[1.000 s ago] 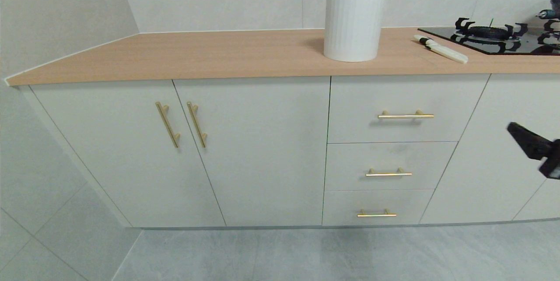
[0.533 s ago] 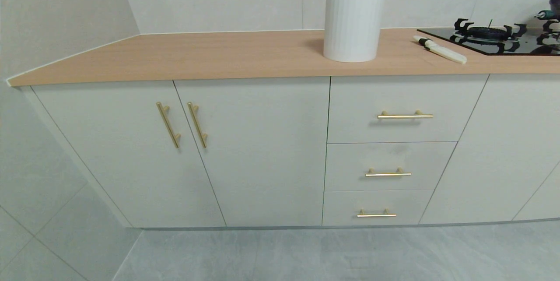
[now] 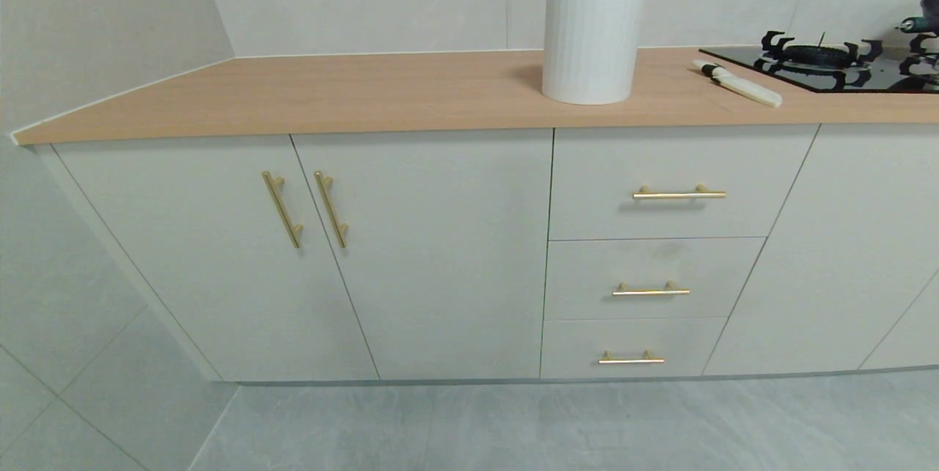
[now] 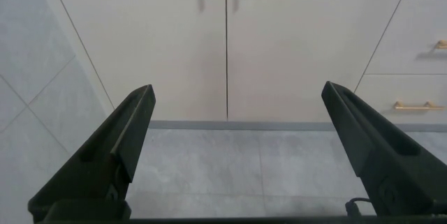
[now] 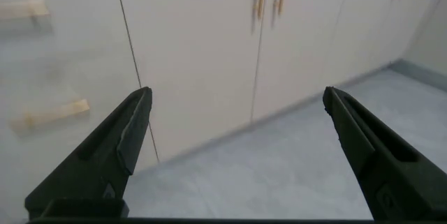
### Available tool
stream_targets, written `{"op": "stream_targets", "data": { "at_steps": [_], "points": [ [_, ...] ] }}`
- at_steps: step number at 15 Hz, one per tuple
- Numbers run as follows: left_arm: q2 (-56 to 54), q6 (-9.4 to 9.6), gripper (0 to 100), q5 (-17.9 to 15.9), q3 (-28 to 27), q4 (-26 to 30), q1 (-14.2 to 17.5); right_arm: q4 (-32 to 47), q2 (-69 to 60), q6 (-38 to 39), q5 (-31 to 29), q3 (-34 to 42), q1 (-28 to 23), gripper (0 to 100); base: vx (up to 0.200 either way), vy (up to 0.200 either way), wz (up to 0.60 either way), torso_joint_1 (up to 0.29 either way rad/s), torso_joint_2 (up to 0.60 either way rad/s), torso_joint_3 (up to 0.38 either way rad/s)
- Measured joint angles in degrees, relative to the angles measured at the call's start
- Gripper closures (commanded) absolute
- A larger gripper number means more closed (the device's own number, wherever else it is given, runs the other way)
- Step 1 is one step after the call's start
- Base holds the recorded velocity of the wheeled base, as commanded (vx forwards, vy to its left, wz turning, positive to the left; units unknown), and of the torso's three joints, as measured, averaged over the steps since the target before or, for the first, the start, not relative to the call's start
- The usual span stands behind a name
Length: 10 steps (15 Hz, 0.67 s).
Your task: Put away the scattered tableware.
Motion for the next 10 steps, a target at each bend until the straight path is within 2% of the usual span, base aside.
{"op": "stream_targets", "data": {
  "at_steps": [2,5,7,10],
  "points": [
    [0.0,0.0,0,0.02,0.02,0.0,0.0,2.16,-1.0,2.06,5.29,0.27,-0.4,0,0.0,0.0,0.0,0.0,0.0,0.0],
    [0.0,0.0,0,0.02,0.02,0.0,-0.02,6.51,-1.55,4.73,24.44,0.41,-0.51,0,0.0,0.0,0.0,0.0,0.0,0.0],
    [0.0,-0.02,0,0.02,0.02,0.0,0.0,8.05,-1.65,4.18,27.76,0.39,-0.49,0,0.0,0.0,0.0,0.0,0.0,0.0],
    [0.0,-0.02,0,0.02,0.02,0.0,0.0,8.18,-1.69,3.72,28.03,0.39,-0.43,0,0.0,0.0,0.0,0.0,0.0,0.0]
  ]
}}
